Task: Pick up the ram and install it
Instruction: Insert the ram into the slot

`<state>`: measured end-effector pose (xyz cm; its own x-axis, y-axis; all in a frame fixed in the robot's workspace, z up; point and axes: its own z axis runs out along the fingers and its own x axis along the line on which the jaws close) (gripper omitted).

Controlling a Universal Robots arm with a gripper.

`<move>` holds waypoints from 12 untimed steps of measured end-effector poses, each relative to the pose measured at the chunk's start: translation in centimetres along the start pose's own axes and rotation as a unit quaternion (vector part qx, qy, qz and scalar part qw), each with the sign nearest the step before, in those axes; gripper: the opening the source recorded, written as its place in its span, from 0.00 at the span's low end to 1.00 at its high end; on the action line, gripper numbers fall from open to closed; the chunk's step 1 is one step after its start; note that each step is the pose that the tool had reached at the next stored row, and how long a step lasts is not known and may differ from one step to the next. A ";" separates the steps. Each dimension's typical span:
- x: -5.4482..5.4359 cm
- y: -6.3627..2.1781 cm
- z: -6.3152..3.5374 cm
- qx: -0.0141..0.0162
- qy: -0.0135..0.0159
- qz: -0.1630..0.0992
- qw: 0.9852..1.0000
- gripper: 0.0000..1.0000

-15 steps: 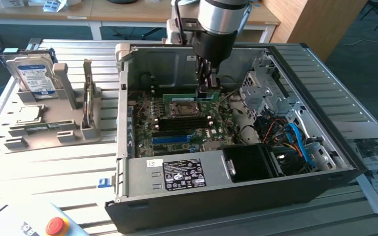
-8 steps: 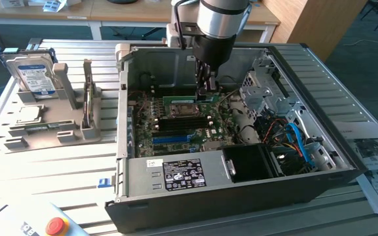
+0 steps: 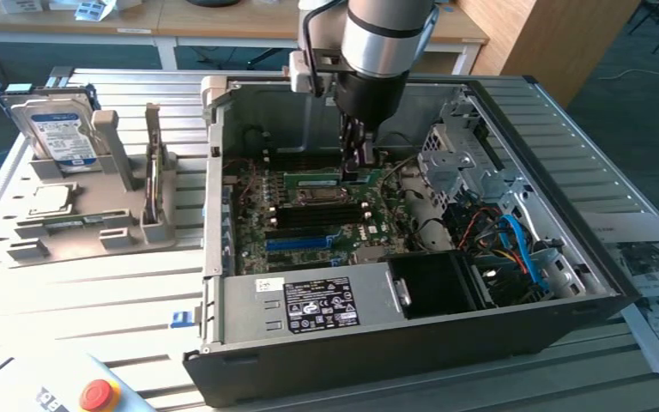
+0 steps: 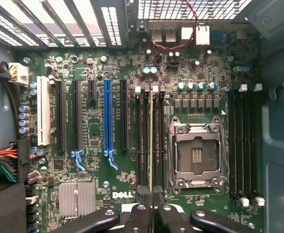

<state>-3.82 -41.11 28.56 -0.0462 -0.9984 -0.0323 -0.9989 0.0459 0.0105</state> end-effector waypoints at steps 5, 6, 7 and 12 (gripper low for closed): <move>0.0 0.03 0.58 0.000 0.000 0.000 1.000 0.12; 0.0 0.04 0.70 0.000 0.000 0.000 1.000 0.12; 0.0 0.05 0.81 0.000 0.000 0.000 1.000 0.12; 0.0 0.05 1.33 0.000 0.000 0.000 1.000 0.12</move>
<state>-3.89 -41.10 27.23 -0.0466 -0.9984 -0.0324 -0.9989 0.0463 0.0104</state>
